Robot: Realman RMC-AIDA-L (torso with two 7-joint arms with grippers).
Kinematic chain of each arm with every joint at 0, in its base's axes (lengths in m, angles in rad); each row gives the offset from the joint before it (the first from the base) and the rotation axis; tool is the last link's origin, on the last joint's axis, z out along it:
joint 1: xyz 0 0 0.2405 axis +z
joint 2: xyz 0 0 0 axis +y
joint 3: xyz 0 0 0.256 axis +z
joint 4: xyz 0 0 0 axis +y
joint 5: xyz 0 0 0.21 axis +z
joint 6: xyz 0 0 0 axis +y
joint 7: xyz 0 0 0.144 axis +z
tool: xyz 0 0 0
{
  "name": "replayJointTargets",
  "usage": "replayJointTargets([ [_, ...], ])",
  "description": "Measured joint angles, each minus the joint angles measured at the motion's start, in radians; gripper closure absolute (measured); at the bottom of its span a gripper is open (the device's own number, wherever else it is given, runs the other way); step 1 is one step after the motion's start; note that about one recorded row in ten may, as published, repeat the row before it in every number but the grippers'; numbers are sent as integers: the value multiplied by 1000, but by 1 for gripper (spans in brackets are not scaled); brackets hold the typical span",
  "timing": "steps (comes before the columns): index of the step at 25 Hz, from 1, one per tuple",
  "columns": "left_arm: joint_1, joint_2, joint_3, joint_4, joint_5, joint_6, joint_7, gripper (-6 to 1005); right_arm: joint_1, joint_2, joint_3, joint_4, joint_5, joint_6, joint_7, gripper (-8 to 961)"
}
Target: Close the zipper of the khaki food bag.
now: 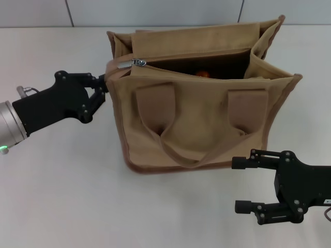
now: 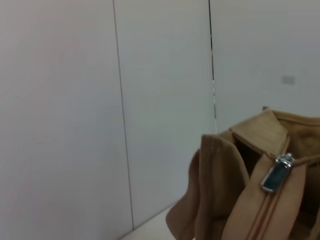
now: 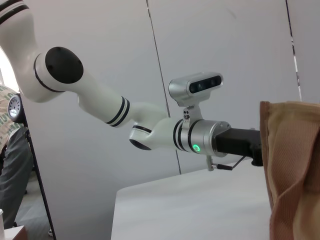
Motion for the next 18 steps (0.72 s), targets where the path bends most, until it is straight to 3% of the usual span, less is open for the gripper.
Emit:
replayJointTargets([
  [5, 23, 13, -4, 1, -75, 79, 0, 899, 0, 0, 10, 1, 0, -2, 0, 160],
  [14, 32, 25, -4, 3, -117, 255, -1, 958, 0, -1, 16, 1, 53, -54, 31, 162],
  [18, 10, 11, 3, 11, -118, 285, -2, 957, 21, -26, 17, 0, 83, -160, 104, 163],
])
